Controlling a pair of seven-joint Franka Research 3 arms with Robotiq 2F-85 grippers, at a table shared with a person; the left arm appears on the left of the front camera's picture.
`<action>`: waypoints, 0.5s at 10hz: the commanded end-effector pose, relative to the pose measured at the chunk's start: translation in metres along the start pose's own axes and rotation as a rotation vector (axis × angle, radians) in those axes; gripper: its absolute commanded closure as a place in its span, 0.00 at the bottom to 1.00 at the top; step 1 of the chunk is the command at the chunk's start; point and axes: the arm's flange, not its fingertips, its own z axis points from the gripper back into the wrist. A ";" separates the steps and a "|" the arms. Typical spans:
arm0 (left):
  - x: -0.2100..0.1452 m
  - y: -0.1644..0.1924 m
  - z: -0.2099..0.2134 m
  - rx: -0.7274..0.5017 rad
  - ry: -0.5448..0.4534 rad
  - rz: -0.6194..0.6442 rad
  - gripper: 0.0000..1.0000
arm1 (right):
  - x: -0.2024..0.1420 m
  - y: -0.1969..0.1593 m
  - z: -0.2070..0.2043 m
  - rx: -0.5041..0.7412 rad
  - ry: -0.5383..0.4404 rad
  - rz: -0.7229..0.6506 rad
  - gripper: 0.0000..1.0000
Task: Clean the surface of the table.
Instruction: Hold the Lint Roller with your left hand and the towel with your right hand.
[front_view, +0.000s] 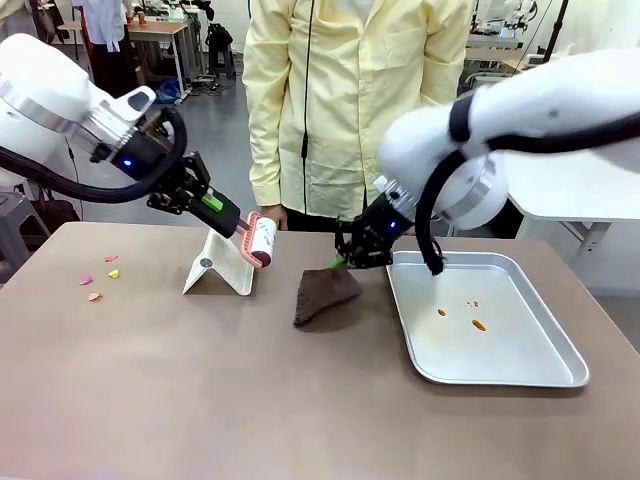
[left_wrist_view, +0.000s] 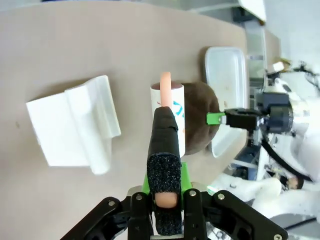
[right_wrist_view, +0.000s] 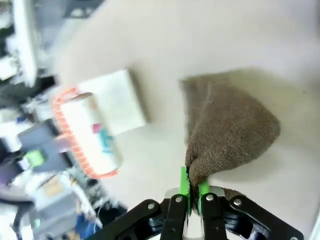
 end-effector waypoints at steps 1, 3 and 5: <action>-0.022 0.022 0.041 -0.160 0.068 -0.101 1.00 | -0.027 -0.087 0.054 0.357 0.226 0.068 1.00; -0.045 0.053 0.086 -0.293 0.098 -0.125 1.00 | -0.050 -0.110 0.090 0.396 0.193 0.016 1.00; -0.072 0.096 0.121 -0.416 0.071 -0.101 1.00 | -0.077 -0.141 0.135 0.510 0.134 0.049 1.00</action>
